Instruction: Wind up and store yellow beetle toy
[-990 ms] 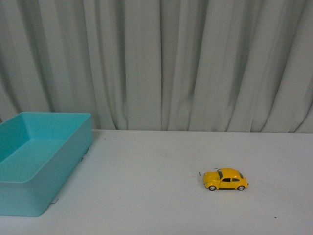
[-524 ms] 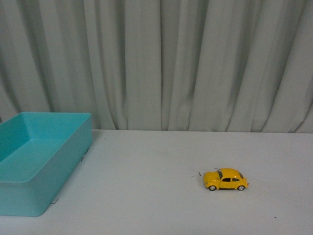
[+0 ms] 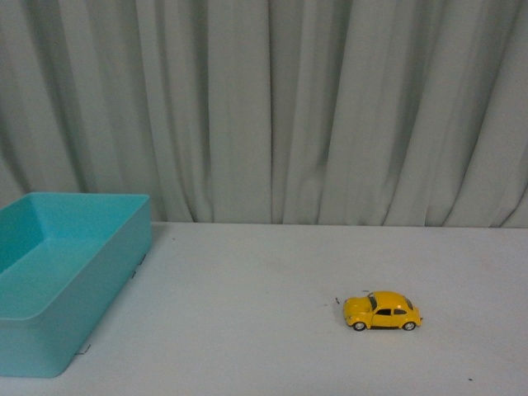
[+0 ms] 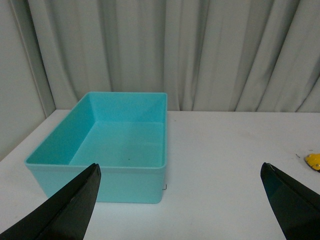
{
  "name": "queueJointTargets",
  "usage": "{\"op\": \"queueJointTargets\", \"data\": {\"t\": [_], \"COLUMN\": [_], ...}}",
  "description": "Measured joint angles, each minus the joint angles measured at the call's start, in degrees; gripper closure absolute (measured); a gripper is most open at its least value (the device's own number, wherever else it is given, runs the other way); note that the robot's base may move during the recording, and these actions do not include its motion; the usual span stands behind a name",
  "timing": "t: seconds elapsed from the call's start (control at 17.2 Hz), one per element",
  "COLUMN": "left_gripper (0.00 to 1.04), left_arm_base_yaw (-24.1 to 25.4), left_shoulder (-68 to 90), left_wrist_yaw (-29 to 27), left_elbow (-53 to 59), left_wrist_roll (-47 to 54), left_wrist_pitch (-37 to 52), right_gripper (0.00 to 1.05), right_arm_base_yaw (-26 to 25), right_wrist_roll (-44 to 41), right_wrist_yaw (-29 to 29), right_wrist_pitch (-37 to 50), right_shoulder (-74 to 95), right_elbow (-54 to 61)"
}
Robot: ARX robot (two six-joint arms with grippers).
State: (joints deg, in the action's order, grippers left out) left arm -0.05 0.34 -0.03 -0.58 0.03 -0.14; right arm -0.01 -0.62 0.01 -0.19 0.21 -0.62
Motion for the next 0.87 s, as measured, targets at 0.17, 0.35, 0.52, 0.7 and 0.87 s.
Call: {"op": "queueJointTargets", "data": {"t": [0.17,0.35,0.52,0.7,0.87], "left_gripper": [0.07,0.07,0.07,0.07,0.07], "left_arm_base_yaw": [0.0,0.0,0.0,0.0,0.0], "left_shoulder": [0.0,0.0,0.0,0.0,0.0], "left_wrist_yaw": [0.0,0.0,0.0,0.0,0.0], "left_elbow": [0.0,0.0,0.0,0.0,0.0], "left_wrist_roll": [0.0,0.0,0.0,0.0,0.0], "left_wrist_pitch": [0.0,0.0,0.0,0.0,0.0], "right_gripper": [0.07,0.07,0.07,0.07,0.07], "right_arm_base_yaw": [0.0,0.0,0.0,0.0,0.0], "right_wrist_roll": [0.0,0.0,0.0,0.0,0.0], "right_wrist_yaw": [0.0,0.0,0.0,0.0,0.0], "right_wrist_pitch": [0.0,0.0,0.0,0.0,0.0], "right_shoulder": [0.0,0.0,0.0,0.0,0.0], "right_elbow": [0.0,0.0,0.0,0.0,0.0]}}
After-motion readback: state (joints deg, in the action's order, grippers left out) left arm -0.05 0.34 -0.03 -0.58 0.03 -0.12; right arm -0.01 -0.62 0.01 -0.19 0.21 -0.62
